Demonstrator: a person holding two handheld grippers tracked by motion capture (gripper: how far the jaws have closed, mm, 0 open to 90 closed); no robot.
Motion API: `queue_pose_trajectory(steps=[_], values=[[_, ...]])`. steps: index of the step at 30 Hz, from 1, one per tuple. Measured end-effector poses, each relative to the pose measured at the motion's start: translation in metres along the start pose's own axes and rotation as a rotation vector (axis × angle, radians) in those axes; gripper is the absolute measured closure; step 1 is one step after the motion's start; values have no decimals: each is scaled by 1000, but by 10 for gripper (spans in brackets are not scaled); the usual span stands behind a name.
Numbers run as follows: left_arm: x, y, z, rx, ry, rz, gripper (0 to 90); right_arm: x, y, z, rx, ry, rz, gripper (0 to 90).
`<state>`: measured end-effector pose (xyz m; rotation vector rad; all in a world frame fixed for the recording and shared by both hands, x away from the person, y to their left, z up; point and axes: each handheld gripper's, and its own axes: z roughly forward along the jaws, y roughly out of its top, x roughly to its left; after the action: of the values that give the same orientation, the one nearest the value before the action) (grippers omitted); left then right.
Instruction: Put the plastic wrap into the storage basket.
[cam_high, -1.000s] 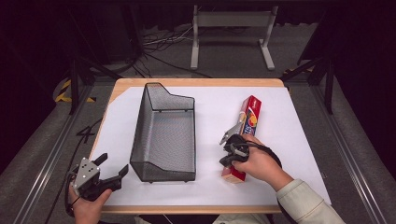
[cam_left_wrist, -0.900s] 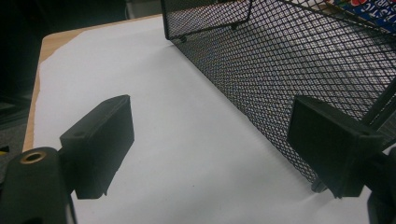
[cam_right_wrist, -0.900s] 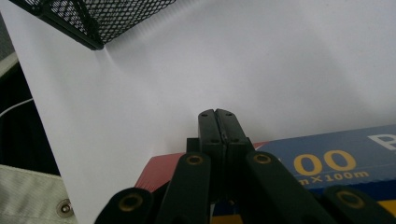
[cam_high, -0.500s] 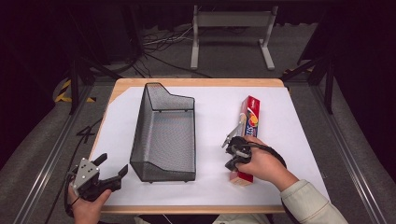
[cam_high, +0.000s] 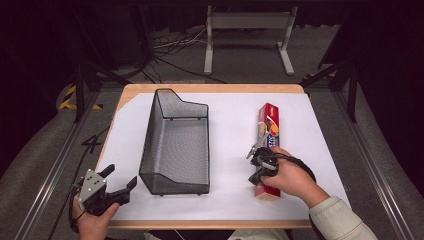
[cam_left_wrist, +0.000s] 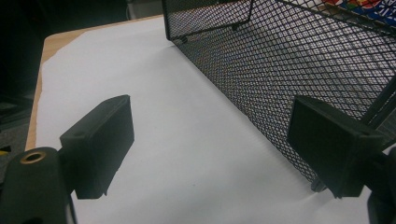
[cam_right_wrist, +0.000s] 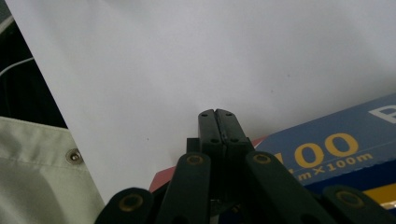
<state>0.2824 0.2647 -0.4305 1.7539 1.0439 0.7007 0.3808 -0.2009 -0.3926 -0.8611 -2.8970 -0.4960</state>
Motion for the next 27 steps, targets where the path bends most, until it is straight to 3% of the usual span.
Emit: queue_pose_trajectory(steps=[7, 23, 27], values=[[0, 0, 0, 1, 1, -1, 155, -3, -8, -3, 25, -10, 3, 900], [0, 0, 1, 2, -3, -4, 155, -15, -35, -14, 60, -28, 65, 900], [-1, 0, 1, 8, -5, 0, 155, -19, -42, -18, 47, -24, 87, 900]])
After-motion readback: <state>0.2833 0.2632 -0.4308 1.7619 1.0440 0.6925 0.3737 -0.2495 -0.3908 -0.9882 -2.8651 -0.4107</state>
